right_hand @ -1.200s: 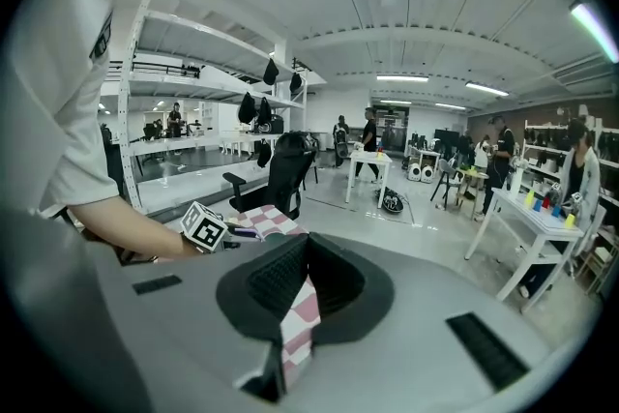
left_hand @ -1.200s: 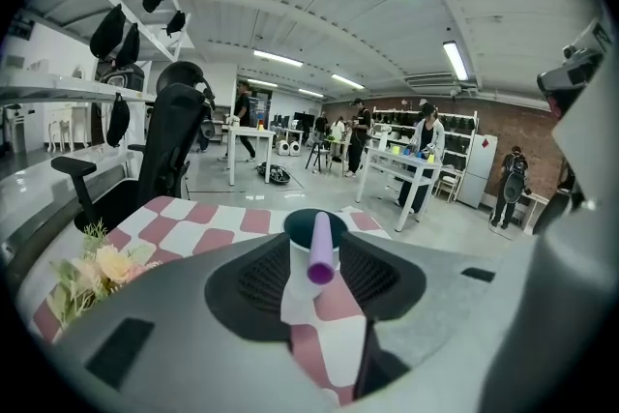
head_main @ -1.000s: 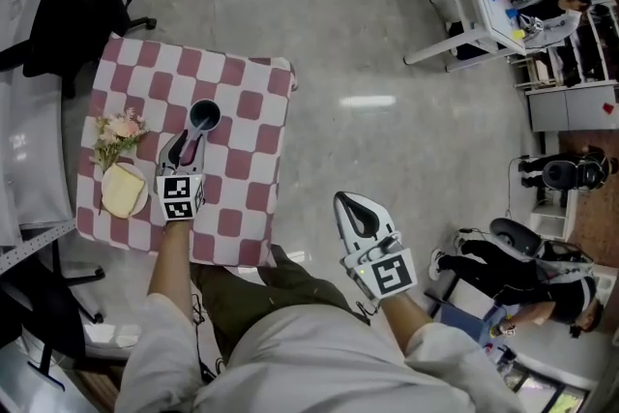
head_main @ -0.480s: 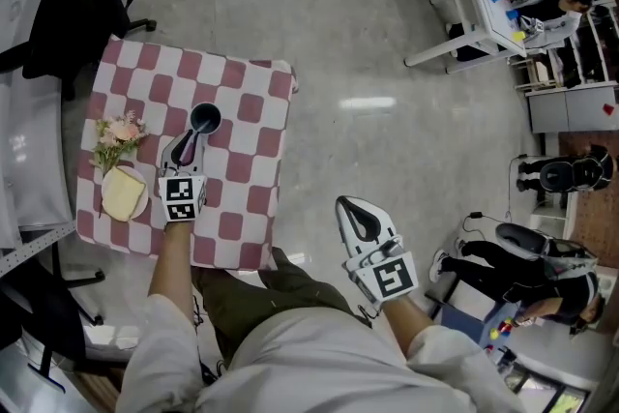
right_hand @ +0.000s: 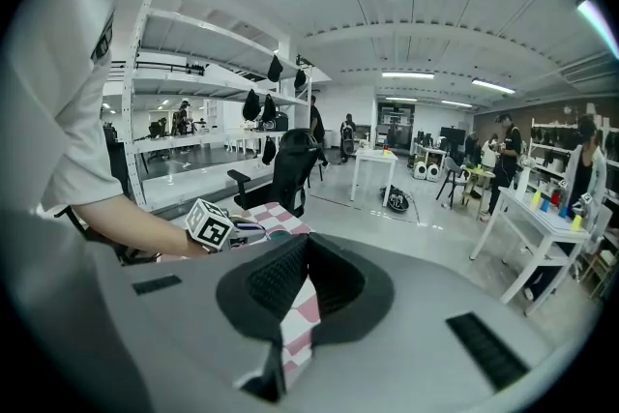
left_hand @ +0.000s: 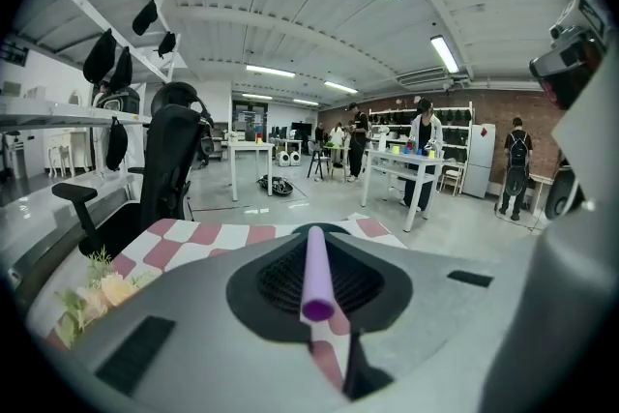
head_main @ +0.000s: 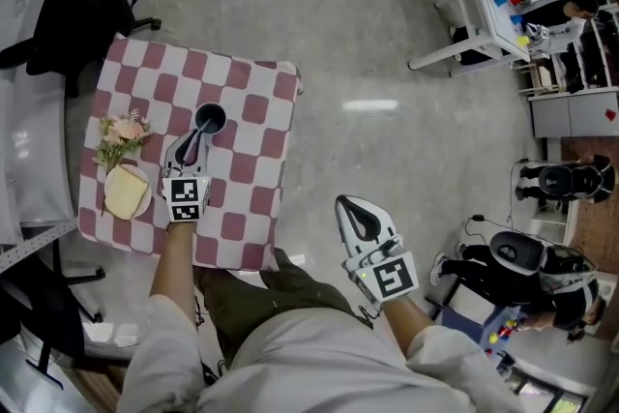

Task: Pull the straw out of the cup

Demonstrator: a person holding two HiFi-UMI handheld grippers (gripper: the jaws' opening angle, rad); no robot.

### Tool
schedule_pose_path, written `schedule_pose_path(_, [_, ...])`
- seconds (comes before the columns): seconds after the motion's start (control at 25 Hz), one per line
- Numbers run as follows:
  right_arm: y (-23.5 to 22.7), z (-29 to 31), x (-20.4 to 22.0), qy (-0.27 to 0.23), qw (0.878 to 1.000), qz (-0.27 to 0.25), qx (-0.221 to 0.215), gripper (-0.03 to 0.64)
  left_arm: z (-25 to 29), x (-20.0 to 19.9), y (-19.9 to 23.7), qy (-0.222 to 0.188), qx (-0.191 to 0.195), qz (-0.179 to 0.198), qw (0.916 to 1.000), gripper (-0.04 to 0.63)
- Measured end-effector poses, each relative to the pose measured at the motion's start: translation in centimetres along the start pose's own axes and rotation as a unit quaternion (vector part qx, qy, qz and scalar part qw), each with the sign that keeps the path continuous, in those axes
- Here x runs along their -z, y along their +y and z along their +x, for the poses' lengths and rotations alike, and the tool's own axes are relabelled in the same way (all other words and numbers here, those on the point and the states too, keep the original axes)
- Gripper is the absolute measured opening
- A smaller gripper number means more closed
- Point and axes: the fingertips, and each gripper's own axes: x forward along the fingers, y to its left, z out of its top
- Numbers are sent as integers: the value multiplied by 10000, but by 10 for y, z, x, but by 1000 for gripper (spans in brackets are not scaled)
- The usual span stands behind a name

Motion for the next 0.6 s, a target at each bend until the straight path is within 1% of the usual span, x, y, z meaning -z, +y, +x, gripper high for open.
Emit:
schedule_pose_path(0.24, [3, 3, -4, -50, 10000, 3, -51, 5, -3, -13, -3, -44, 64, 107, 9999, 34])
schedule_pose_path(0.6, [8, 5, -12, -171, 9998, -25, -97, 5, -9, -16, 0, 73, 133, 217, 9996, 34])
